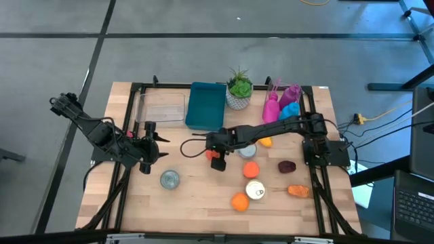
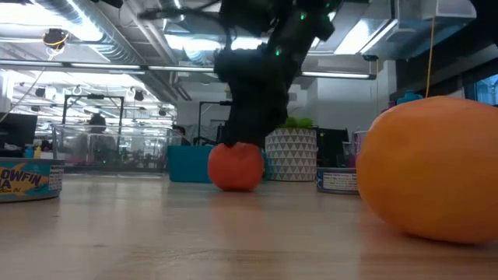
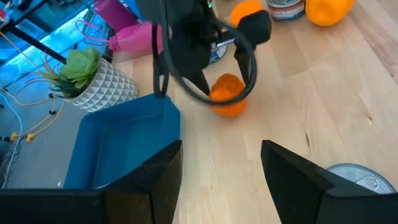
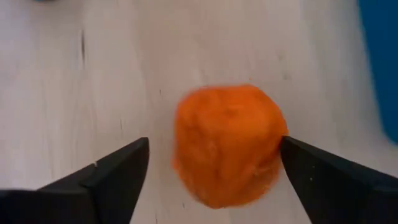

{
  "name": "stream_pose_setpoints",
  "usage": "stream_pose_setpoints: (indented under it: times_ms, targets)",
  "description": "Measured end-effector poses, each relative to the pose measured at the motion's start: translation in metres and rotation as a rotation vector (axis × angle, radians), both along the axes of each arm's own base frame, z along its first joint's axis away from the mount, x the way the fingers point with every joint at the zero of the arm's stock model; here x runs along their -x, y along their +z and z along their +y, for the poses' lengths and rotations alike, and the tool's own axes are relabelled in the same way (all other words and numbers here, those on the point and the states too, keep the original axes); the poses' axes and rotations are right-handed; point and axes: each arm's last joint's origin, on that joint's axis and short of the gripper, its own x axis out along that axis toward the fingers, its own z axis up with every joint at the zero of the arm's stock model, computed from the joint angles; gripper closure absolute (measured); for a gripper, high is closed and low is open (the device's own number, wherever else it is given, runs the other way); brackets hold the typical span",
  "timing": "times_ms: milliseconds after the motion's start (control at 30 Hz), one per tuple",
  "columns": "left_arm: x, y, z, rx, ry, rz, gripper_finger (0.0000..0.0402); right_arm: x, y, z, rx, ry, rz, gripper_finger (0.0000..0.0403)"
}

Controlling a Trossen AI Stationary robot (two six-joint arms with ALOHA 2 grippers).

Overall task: Pick & Place Food Item
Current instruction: Put the top orange into the blue bin

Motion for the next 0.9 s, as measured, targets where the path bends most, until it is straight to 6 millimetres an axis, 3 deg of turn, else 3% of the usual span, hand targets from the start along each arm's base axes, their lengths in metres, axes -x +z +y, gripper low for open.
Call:
stream_pose_setpoints:
  times_ms: [233, 533, 700, 900]
  targets:
    - [0.0, 0.0, 0.0, -0.005, 0.004, -0.002, 0.0194, -0.004, -0.014, -0.008, 0.044, -0.031, 0.024, 0.0025]
    - [0.0, 0.0, 0.0, -0.005, 0.004, -0.002, 0.0194, -0.008, -0.01, -0.012, 0.045, -0.026, -0.031, 0.0095]
    - [0.0, 0.0, 0.0, -0.004, 0.005, -0.002, 0.0194, -0.017, 0.006, -0.012, 0.049, -0.012, -0.083, 0.0118]
    - [0.0, 0.0, 0.0, -0.002, 0.006, -0.002, 0.0194, -0.032, 0.042, -0.015, 0.128, 0.032, -0.188, 0.0109]
